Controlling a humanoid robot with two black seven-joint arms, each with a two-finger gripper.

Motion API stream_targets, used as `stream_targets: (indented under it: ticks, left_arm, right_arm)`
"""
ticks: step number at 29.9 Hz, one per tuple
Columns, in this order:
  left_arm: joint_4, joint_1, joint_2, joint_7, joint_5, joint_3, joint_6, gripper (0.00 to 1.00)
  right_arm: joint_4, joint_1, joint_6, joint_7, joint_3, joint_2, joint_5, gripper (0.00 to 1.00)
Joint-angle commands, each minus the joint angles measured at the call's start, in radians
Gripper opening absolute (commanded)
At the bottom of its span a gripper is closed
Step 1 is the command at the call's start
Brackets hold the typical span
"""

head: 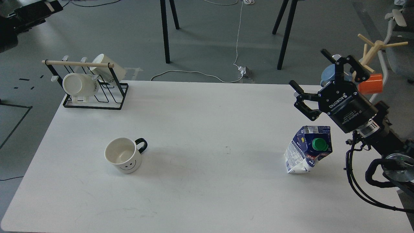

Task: Place cup and milk with both arms
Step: 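Move the left gripper down toward the white mug, then grasp the white mug rim with the left gripper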

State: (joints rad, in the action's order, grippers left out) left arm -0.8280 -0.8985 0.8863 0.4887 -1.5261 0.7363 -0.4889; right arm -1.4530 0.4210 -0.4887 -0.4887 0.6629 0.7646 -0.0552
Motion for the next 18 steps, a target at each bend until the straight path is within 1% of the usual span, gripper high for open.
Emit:
stream_targets:
  ticks: [1, 4, 8, 12, 18]
  left_arm:
    - [-0.039, 0.015, 0.007, 0.000, -0.006, -0.067, 0.000, 1.00]
    - [-0.031, 0.013, 0.000, 0.000, -0.034, -0.147, 0.000, 1.00]
    - [-0.031, 0.021, -0.007, 0.000, -0.071, -0.195, 0.000, 1.00]
    - [-0.033, 0.020, -0.015, 0.000, -0.153, -0.285, 0.000, 1.00]
    - [-0.033, 0.021, -0.004, 0.000, -0.167, -0.400, 0.000, 1.00]
  right_arm:
    - [0.000, -0.007, 0.000, 0.000, 0.000, -0.001, 0.000, 0.99]
    - [-0.001, -0.011, 0.000, 0.000, 0.000, 0.001, 0.000, 0.99]
    - [-0.003, -0.030, 0.000, 0.000, 0.001, 0.004, 0.000, 0.99]
    - [-0.003, -0.041, 0.000, 0.000, 0.001, 0.002, 0.000, 0.99]
    - [-0.004, -0.042, 0.000, 0.000, 0.001, -0.002, 0.000, 0.99]
